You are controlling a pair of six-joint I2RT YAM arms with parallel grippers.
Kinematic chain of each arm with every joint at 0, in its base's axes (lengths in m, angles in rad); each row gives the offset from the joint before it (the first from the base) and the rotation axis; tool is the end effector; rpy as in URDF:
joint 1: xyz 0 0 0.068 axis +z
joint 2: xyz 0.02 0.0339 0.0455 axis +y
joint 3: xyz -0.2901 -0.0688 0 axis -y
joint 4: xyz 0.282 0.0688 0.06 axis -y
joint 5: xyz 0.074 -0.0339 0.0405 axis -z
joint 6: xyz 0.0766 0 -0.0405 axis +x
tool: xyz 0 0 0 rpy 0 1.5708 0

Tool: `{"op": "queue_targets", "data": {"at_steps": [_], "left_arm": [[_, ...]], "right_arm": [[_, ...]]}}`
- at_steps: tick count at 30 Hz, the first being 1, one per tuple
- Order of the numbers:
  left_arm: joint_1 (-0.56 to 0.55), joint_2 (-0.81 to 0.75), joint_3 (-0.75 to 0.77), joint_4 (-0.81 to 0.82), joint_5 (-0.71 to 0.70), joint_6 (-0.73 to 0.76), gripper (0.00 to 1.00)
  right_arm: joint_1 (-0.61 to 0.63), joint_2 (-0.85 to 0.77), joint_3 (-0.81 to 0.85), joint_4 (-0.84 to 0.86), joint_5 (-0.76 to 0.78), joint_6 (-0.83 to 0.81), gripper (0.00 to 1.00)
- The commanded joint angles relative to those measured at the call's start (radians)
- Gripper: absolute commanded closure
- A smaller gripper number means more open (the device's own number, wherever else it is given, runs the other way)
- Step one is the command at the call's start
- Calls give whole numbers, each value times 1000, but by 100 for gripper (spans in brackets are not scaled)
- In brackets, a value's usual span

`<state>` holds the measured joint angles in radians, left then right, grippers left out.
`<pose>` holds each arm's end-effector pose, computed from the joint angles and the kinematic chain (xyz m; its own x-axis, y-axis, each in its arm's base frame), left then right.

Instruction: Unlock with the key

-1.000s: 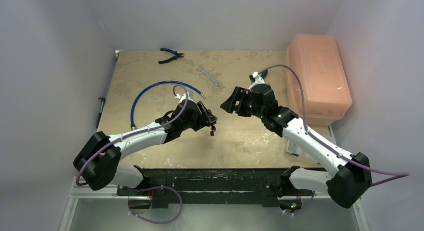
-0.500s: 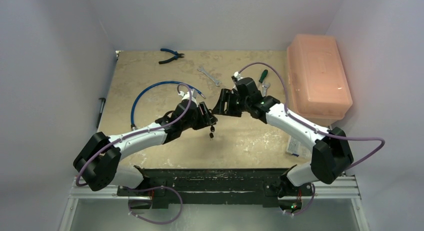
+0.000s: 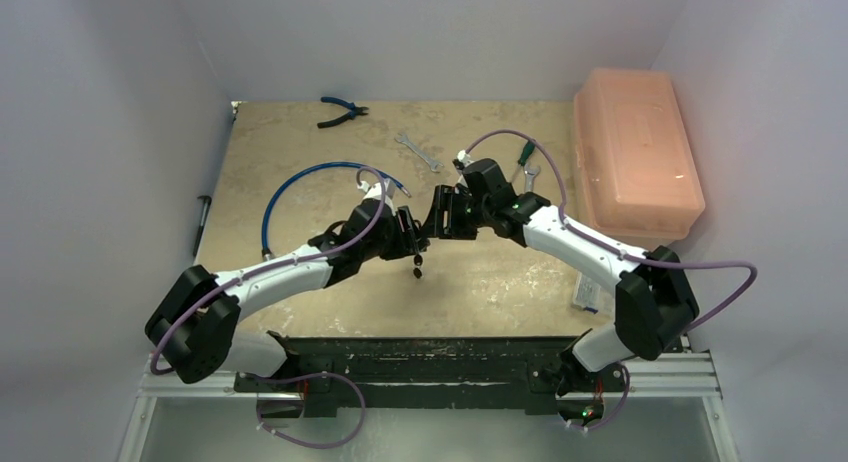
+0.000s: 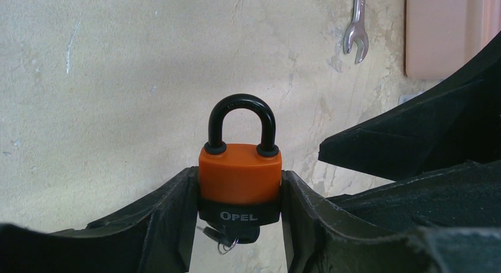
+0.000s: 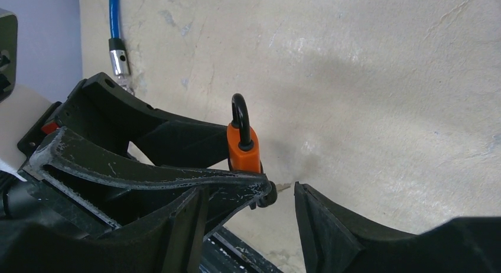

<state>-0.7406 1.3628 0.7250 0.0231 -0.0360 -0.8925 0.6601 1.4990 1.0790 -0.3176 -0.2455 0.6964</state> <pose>0.2568 -0.2310 0.1908 -0.7752 -0.3456 -0.5288 0.0780 0.7783 -0.6231 0.2974 0.2544 0.2429 -0.8802 0.1044 -0.4629 -0.2245 0.7677 0.6001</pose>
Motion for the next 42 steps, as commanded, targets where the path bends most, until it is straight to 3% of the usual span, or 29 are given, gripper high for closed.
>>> {"op": "queue_targets", "data": {"at_steps": [1, 12, 28, 42], "left_arm": [[-12, -91, 27, 196, 100, 49, 100], [-11, -128, 15, 164, 94, 134, 100], [-11, -114, 35, 186, 141, 244, 100], [-12, -50, 122, 144, 138, 371, 100]], "right_arm": [[10, 12, 32, 54, -26, -1, 38], [-58, -105, 17, 50, 48, 29, 34], [-60, -108, 35, 24, -20, 0, 34], [-34, -36, 19, -38, -196, -88, 48]]}}
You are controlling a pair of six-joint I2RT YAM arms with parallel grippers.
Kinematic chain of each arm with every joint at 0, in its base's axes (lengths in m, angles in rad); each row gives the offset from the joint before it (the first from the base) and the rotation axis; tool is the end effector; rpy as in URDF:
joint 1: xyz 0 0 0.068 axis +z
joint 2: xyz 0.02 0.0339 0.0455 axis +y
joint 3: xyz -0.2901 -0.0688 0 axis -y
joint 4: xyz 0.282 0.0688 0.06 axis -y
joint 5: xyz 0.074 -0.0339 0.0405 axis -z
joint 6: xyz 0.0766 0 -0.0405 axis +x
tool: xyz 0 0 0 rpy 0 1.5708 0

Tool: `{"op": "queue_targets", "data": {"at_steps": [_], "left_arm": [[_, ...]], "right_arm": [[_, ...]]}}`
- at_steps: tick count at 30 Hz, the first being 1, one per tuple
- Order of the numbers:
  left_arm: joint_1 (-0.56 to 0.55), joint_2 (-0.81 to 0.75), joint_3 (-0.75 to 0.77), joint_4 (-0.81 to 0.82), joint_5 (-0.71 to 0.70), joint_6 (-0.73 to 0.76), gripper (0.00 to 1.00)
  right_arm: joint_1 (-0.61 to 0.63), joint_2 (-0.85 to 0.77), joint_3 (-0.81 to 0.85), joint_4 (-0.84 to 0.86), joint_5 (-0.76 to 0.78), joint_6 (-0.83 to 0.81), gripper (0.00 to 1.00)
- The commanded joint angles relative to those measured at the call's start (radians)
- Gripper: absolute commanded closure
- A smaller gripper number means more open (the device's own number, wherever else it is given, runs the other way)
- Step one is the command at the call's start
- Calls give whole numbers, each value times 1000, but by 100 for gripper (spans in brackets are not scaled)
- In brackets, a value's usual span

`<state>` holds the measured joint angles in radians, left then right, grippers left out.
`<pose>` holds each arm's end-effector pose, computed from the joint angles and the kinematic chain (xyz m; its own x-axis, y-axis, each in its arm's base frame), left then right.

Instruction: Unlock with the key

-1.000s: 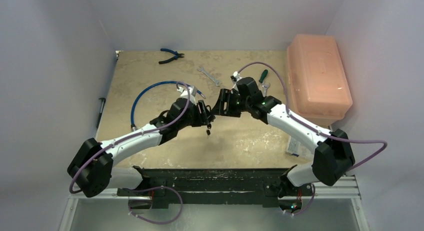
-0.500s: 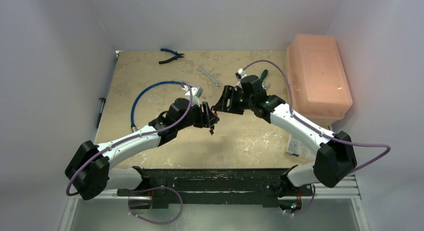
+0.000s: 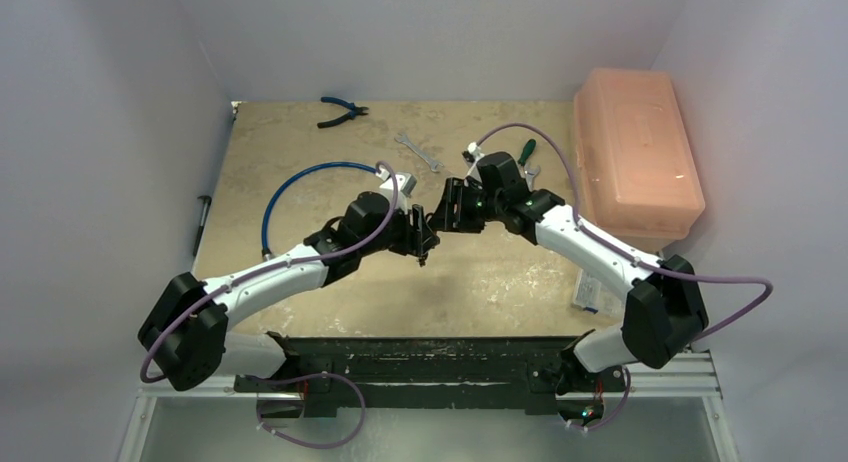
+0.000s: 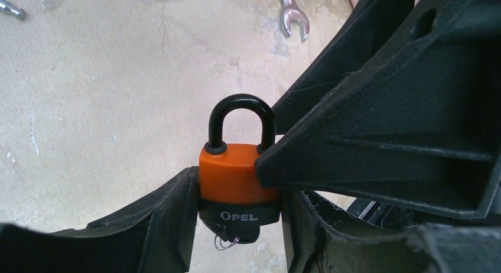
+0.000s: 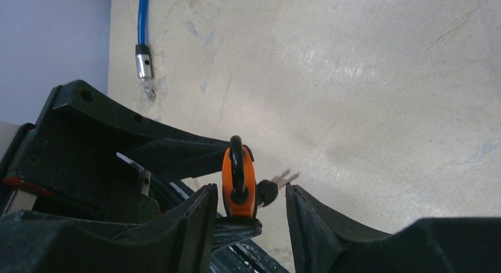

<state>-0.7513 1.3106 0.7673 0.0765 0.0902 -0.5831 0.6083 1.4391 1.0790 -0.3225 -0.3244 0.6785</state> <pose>0.2525 -0.2453 0.2318 -0.6812 -0.1141 -0.7231 0.4355 0.7309 -0.5255 0.2985 0.2376 0.2654 -0.8704 0.1188 -0.4779 -0.2548 0.7218 0.6435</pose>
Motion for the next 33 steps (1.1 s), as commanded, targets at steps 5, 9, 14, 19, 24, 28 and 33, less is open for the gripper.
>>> {"op": "queue_targets", "data": {"at_steps": [5, 9, 14, 19, 24, 28, 33], "left_arm": [[0, -8, 92, 79, 50, 116, 100], [-1, -28, 93, 68, 72, 157, 100], [-1, -47, 91, 46, 78, 206, 100], [0, -53, 94, 32, 67, 228, 100], [0, -47, 93, 28, 43, 219, 100], [-1, -49, 91, 24, 30, 203, 99], [-1, -70, 84, 9, 25, 195, 58]], "right_arm": [[19, 63, 27, -67, -182, -137, 49], [19, 89, 26, -66, -228, -152, 51], [19, 133, 23, -42, -320, -163, 52], [19, 176, 14, -42, -361, -185, 66], [18, 166, 9, -25, -381, -179, 97], [19, 148, -5, -6, -375, -162, 100], [18, 107, -24, 7, -333, -146, 100]]}}
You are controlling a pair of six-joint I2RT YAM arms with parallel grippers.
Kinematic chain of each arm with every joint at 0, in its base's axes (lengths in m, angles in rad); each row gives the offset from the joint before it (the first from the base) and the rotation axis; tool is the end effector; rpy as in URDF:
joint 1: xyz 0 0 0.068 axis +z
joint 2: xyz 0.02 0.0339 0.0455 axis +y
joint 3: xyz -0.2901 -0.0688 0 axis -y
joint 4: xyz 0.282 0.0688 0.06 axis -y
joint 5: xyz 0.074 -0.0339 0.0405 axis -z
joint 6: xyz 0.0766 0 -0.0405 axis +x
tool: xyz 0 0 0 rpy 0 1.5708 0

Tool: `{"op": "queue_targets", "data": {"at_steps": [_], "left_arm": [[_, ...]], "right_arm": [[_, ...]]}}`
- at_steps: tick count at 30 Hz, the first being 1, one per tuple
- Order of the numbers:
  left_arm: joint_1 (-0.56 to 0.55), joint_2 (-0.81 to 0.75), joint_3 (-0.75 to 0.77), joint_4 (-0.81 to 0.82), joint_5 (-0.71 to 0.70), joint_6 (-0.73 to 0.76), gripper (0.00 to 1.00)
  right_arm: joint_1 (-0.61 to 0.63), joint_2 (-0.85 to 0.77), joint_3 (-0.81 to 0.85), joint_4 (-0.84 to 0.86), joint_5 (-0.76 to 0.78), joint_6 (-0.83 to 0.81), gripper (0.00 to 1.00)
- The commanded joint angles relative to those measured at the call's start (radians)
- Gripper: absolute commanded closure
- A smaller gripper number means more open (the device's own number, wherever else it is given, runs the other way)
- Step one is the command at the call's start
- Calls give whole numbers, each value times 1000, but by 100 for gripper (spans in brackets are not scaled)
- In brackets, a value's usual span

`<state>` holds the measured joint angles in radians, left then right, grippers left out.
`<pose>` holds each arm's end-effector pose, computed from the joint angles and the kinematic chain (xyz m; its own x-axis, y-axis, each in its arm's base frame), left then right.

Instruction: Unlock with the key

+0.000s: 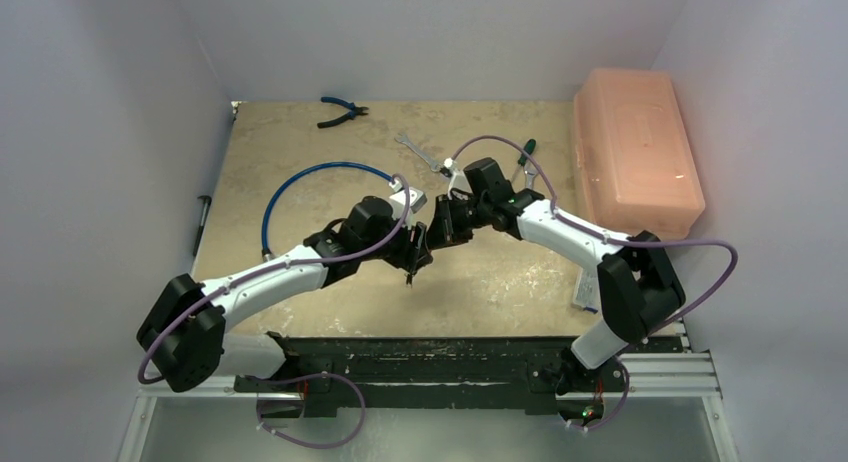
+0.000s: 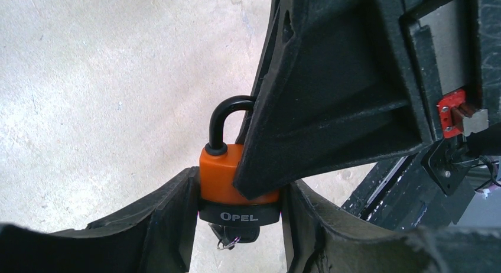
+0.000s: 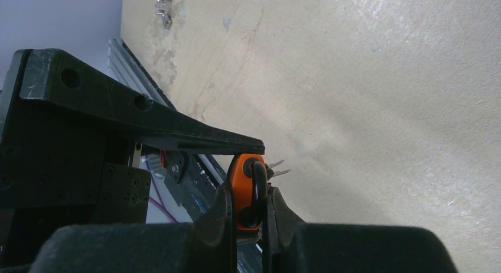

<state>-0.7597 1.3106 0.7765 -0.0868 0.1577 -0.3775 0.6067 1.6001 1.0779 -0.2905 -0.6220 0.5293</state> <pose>0.2385 -0.2431 0.2149 -0.6769 0.1410 -0.7224 0.5629 0.7315 -0.3847 0.3003 0.2627 0.2159 -0.9151 -0.1356 -0.3798 -0.3828 0.5882 0.7124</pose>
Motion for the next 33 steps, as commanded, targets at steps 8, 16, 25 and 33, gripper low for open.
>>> {"op": "queue_targets", "data": {"at_steps": [8, 16, 25, 33], "left_arm": [[8, -161, 50, 128, -65, -8, 20], [7, -271, 51, 49, -76, 50, 19], [8, -354, 40, 12, -137, 146, 11], [-4, -397, -89, 219, -190, 221, 12]], "right_arm": [[15, -100, -29, -20, 17, 25, 100], [3, -159, -9, -41, 98, 57, 100], [-15, -278, -10, -83, 292, 124, 100], [-26, -406, 2, -136, 426, 168, 100]]}}
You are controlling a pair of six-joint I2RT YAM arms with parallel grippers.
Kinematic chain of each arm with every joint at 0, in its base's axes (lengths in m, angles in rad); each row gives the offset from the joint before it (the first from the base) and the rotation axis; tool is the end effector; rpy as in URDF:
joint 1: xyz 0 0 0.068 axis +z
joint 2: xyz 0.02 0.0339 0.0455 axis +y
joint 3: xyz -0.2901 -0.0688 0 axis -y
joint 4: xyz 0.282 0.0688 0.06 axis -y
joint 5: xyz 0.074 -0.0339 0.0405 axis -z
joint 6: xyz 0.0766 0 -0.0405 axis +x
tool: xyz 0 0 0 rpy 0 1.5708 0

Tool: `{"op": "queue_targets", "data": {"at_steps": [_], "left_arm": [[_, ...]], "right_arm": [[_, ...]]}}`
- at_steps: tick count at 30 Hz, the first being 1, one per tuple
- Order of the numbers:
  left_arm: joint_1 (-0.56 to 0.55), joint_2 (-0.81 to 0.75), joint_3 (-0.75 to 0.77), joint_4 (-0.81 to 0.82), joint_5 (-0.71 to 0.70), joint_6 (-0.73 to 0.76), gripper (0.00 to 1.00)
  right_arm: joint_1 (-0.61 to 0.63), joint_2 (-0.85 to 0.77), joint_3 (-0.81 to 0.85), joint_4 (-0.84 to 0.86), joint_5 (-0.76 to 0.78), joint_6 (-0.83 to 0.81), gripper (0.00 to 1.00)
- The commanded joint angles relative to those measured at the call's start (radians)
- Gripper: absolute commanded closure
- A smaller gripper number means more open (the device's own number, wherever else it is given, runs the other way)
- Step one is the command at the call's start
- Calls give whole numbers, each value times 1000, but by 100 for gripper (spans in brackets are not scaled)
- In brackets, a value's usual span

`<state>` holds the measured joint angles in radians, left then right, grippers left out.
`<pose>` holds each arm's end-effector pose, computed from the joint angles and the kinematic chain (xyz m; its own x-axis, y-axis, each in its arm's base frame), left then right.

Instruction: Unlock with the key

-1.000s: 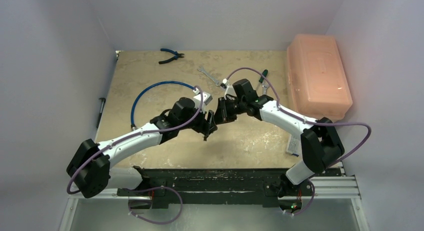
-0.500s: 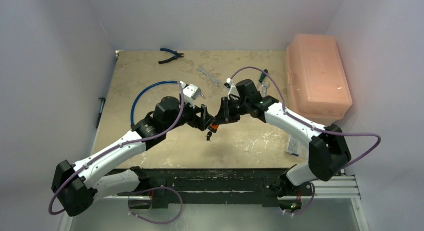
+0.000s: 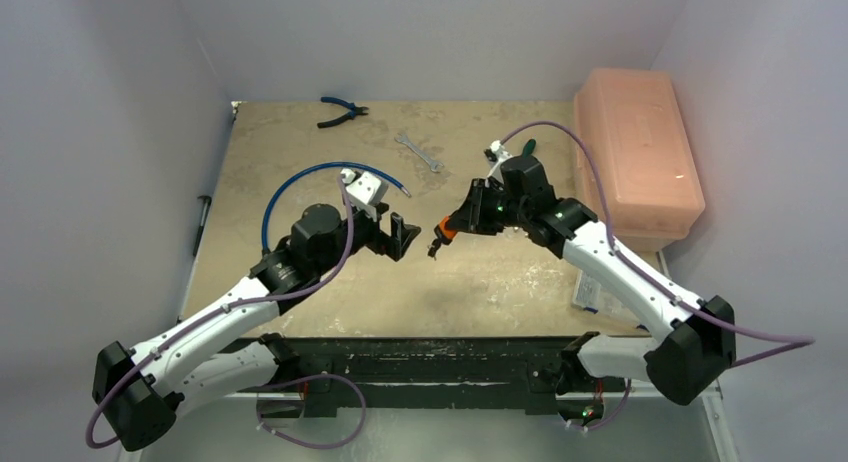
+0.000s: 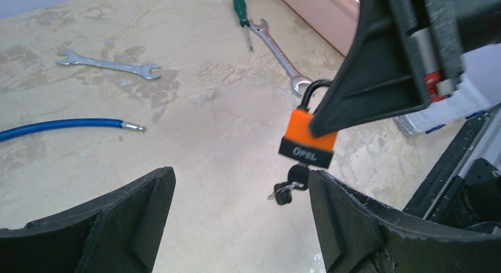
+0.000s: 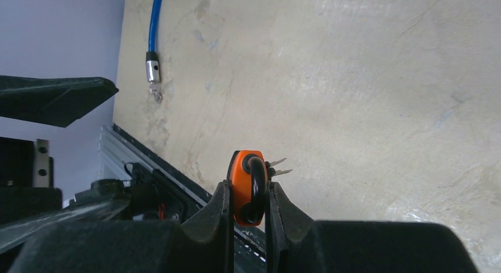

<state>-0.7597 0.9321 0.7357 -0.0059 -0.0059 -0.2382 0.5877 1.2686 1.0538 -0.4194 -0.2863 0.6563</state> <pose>0.2054 -0.1945 0.3200 -0.3031 -0.0375 -0.9522 0.6308 0.7411 -0.2300 0.2716 0.2069 0.3016 -0.8307 0.1499 -0.5361 -0.2705 0.7330 0.6241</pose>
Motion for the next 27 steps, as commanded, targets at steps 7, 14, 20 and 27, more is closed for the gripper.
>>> {"op": "queue_targets", "data": {"at_steps": [7, 14, 20, 27], "left_arm": [[-18, -10, -170, 314, 57, 205, 18], [-159, 42, -182, 337, 11, 391, 22], [-251, 114, -186, 413, -91, 426, 28], [-333, 204, -188, 578, -184, 435, 40]], "right_arm": [[-10, -154, 8, -24, 150, 72, 100], [-12, -201, -12, -22, 167, 85, 100], [-11, -212, 0, -51, 177, 77, 100], [-11, -232, -17, -50, 148, 81, 100]]}}
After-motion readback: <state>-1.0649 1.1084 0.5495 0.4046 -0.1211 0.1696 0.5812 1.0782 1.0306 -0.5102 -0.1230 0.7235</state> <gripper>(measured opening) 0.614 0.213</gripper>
